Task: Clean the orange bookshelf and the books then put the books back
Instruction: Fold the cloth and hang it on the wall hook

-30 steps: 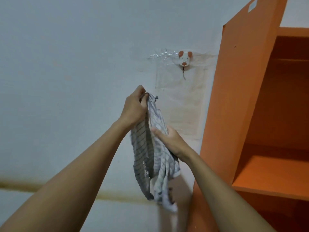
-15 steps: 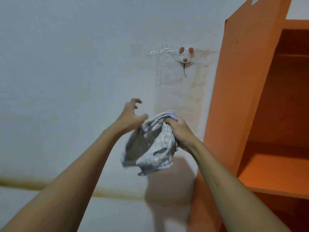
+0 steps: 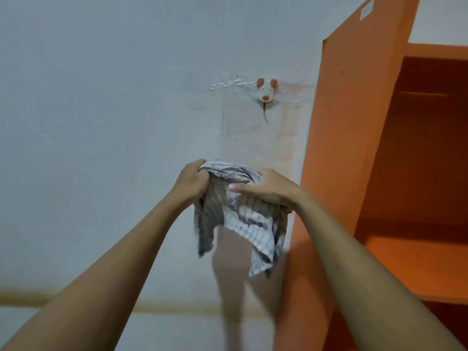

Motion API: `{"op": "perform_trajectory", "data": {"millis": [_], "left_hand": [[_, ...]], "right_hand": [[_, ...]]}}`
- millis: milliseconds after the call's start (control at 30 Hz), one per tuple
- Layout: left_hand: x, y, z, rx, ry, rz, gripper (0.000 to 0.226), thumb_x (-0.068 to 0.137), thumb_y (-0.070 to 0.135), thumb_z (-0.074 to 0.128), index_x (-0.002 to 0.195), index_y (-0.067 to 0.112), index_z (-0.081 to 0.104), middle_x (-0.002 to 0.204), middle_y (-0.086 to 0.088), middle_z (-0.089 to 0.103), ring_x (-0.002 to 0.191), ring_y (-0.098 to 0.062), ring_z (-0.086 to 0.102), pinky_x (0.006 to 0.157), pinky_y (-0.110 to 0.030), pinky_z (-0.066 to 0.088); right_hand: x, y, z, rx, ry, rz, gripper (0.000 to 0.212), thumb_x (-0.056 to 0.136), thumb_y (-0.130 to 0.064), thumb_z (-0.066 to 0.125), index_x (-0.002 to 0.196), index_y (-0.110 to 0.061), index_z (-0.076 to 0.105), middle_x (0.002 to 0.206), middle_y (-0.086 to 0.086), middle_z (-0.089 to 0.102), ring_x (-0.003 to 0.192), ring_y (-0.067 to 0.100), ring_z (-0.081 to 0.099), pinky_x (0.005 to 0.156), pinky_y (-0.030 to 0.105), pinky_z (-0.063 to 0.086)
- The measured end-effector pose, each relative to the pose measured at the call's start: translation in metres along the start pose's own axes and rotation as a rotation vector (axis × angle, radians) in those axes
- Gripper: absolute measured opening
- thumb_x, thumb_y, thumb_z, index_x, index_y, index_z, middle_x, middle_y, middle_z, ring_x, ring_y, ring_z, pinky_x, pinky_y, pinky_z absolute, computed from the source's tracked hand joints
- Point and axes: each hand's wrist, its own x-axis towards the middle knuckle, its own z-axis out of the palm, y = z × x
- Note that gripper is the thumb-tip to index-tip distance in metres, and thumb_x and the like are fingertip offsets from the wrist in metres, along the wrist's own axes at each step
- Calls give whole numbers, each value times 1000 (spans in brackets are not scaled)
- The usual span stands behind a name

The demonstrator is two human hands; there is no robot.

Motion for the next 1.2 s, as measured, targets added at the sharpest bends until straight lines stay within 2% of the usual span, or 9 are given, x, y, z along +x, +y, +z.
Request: {"op": "perform_trajectory", "data": {"millis": [133,333,467,600,700,767,967,1100,1200], "left_hand": [[6,10,5,57,47,5,26,76,22,34,73,4,52,74,-8,56,68,-20,44,60,-33,35],[9,5,2,-71,75,-11,25,85,13,42,60,13,39,57,-1,43,54,-14,34,51,-28,28],[3,3,-4,-96,-225,128,37,83,43,59,89,7,66,83,-1,69,75,-10,61,70,-27,47],[4,4,-1,15,-543,90,41,63,54,84,89,25,73,88,9,74,85,-7,69,78,-24,53],[13,-1,1,290,-468,69,38,76,42,77,66,13,56,62,2,53,57,-13,49,60,-29,43],[18,2,0,317,-425,59,34,87,33,64,66,9,52,62,0,48,58,-13,43,59,-29,39],[41,22,-8,151,-168,84,26,88,12,43,72,4,60,72,-1,63,69,-18,53,59,-26,40],[61,25,-2,-184,-225,-75,28,87,13,42,82,9,69,84,-8,72,75,-22,65,73,-32,54],[76,34,1,-330,-209,-186,25,86,12,42,88,3,64,82,-18,63,72,-25,56,66,-34,46]], "right_hand": [[-2,-3,13,-194,-322,102,61,52,-60,87,100,-23,73,95,-7,76,89,13,71,90,33,56],[0,6,10,-10,-28,154,23,70,-34,76,74,-13,67,70,-2,67,57,15,61,49,22,47],[5,7,10,350,133,141,31,71,-35,64,88,-11,74,85,5,75,76,18,68,67,34,53],[7,-5,7,327,208,72,16,79,-24,60,76,-11,69,65,-4,67,59,9,57,60,27,46],[6,-11,-2,224,203,12,17,82,-17,60,66,-15,56,53,-4,50,48,11,42,52,25,35],[6,-8,-7,174,142,-16,12,81,-22,67,75,-13,62,65,1,63,55,15,54,54,27,44],[1,1,-16,131,-25,-58,45,84,-61,63,125,-41,60,119,-17,68,106,4,65,96,29,51],[3,-4,-23,179,126,-68,31,88,-43,67,111,-23,71,100,-2,76,88,12,70,83,33,55],[1,-21,-32,463,101,-95,15,96,-29,58,95,-18,68,69,-8,72,62,3,65,56,15,49]]}}
